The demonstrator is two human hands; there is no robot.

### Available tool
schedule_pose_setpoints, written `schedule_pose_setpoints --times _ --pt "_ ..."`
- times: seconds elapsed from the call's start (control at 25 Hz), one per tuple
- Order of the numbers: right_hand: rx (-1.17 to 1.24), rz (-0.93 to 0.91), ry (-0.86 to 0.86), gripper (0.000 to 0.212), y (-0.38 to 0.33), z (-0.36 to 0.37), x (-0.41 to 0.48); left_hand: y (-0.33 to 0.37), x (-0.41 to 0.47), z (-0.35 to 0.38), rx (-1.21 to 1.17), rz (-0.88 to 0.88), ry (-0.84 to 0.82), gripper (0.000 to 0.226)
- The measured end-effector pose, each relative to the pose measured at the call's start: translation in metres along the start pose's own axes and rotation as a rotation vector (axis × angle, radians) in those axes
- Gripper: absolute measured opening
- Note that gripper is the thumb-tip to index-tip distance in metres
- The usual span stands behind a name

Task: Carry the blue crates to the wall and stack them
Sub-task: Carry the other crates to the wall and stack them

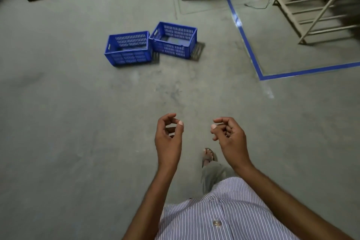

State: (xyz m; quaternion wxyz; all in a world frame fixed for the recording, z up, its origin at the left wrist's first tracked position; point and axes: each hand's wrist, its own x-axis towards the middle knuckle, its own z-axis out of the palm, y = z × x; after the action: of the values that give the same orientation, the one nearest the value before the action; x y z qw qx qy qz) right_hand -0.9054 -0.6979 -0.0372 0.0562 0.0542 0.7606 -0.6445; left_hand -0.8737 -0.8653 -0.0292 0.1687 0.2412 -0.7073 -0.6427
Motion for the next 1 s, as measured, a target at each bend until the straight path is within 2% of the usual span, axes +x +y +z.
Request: schedule_pose_setpoints --times 0.16,0.4,0.68,0.8,1.0 --pt "0.01 -0.018 -0.004 0.005 -0.014 0.04 0.113 -0.006 0.117 0.023 -0.012 -0.008 0.049 0.024" --pt "-0.037 -0.055 -0.089 0.01 -0.058 0.09 0.282 0.018 0.277 0.055 -0.013 -0.012 0.123 0.024" --pt "-0.051 0.005 -0.088 0.004 -0.087 0.19 0.456 0.014 0.474 0.048 0.032 -0.053 0.139 0.025" --pt "-0.037 0.03 -0.048 0.007 -0.092 0.251 0.532 0.001 0.578 0.038 0.036 -0.078 0.104 0.026" --pt "-0.009 0.05 0.061 0.014 -0.128 0.328 0.654 0.016 0.745 0.042 0.05 -0.066 -0.022 0.023"
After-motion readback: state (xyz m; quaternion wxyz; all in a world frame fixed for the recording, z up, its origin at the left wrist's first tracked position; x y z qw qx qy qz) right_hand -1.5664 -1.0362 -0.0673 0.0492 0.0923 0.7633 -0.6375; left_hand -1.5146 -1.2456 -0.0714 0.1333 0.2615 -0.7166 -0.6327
